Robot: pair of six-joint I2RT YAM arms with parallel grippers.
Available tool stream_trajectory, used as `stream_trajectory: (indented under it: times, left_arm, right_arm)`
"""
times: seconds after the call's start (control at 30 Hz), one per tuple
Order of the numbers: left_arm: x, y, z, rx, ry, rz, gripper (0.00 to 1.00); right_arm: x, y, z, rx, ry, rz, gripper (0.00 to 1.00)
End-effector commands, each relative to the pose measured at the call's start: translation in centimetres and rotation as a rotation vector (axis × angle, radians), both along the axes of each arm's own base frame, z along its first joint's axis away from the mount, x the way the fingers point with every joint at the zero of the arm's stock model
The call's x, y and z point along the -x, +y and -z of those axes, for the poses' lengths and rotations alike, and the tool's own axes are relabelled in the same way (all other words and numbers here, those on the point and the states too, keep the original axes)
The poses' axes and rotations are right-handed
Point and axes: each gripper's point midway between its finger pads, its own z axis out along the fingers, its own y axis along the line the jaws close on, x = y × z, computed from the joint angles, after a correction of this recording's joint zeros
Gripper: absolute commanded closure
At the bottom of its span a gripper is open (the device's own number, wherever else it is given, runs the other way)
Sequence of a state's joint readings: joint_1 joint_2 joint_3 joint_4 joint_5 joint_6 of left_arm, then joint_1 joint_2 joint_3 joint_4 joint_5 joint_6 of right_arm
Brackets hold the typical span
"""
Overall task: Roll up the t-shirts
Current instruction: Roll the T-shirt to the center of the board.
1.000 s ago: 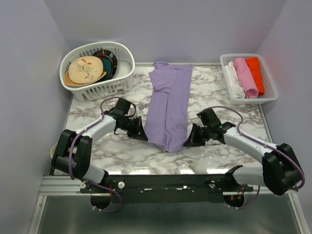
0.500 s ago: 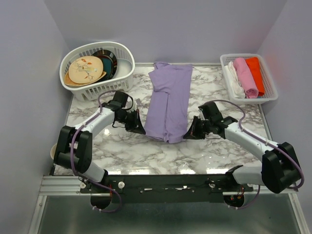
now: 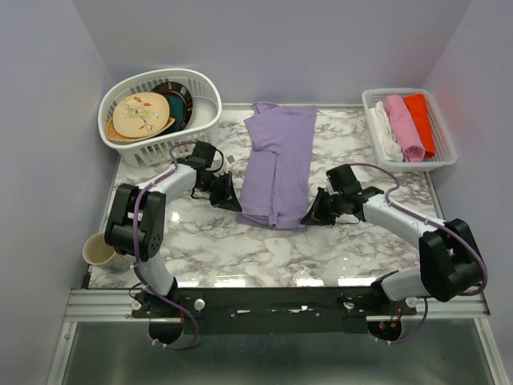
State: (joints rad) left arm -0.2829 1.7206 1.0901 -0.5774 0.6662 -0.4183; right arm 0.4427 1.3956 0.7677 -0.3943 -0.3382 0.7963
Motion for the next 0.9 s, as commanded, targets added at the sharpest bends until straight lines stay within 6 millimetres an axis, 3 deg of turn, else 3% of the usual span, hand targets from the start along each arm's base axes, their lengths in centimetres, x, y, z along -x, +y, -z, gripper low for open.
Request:
stream_trajectory:
  times: [0.0,0.23,0.27,0.37,0.43,0.47,0.57,0.7,0.87]
  left_arm:
    - [-1.4,0.8,0.8,-0.044,-0.006,-0.027,1.00]
    - [-2.4,1.0,1.1,-0.044,0.001,-0.045,1.00]
    - [-2.6,0.9,1.0,-0.040,-0.005,-0.043,0.99]
    - [-3.0,1.1,0.3,-0.031,-0.019,-0.046,0.80]
    - [-3.1,1.7,-1.0,-0.037,-0.055,-0.049,0.63]
    - [-3.1,2.1,-1.3,-0.047,-0.070,-0.049,0.59]
    - [-1.8,3.3,-1.6,-0.069,-0.081,-0.062,0.52]
    - [0.9,3.8,0.4,-0.056,-0.044,-0.107,0.43]
    - [1.3,3.2,1.6,-0.019,-0.010,-0.115,0.39]
  right_arm:
    - [-3.0,-0.1,-0.3,0.006,-0.070,0.043,1.00]
    - [-4.0,0.3,0.1,-0.002,-0.076,0.030,0.97]
    - [-4.0,0.5,0.1,-0.009,-0.073,0.027,0.83]
    - [-4.4,0.4,-0.7,-0.011,-0.110,0.009,0.55]
    - [-4.2,0.1,-1.7,-0.001,-0.158,-0.037,0.49]
    - [-3.9,-0.3,-1.9,0.016,-0.168,-0.053,0.46]
    - [-1.8,-2.0,-1.4,0.095,-0.158,-0.108,0.43]
    - [0.9,-3.1,0.5,0.121,-0.125,-0.184,0.41]
    - [0.1,-1.8,1.5,0.057,-0.178,-0.222,0.40]
